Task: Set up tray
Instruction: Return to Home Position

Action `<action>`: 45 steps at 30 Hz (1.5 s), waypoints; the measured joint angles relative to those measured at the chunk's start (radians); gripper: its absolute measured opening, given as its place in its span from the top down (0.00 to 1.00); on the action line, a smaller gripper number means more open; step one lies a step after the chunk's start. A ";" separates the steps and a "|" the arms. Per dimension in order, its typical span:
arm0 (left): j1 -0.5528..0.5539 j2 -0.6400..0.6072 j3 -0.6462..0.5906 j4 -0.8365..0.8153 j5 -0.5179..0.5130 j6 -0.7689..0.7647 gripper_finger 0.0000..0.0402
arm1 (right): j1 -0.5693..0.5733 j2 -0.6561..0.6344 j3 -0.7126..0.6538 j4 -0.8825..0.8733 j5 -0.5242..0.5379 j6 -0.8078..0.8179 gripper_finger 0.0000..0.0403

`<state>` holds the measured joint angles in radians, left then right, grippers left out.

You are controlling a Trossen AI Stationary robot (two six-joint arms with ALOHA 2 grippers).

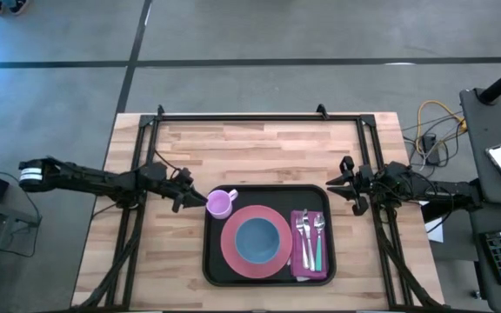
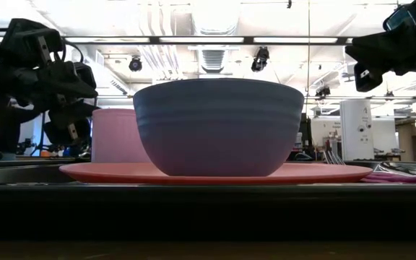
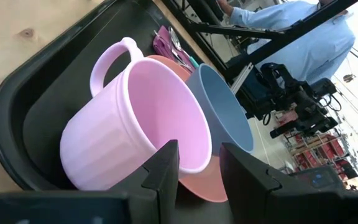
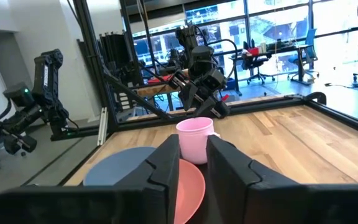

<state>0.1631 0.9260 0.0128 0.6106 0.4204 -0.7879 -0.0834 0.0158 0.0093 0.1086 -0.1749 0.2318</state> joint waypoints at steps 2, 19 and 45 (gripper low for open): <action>0.000 0.000 0.000 0.000 0.000 0.000 0.75 | 0.000 0.000 0.000 0.000 0.000 0.000 0.81; 0.000 0.000 0.000 -0.001 -0.001 0.000 0.75 | 0.000 0.000 0.000 0.000 0.000 0.000 0.81; 0.000 0.000 0.000 -0.001 -0.001 0.000 0.75 | 0.000 0.000 0.000 0.000 0.000 0.000 0.79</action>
<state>0.1631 0.9260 0.0128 0.6094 0.4191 -0.7880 -0.0834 0.0158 0.0097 0.1089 -0.1749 0.2321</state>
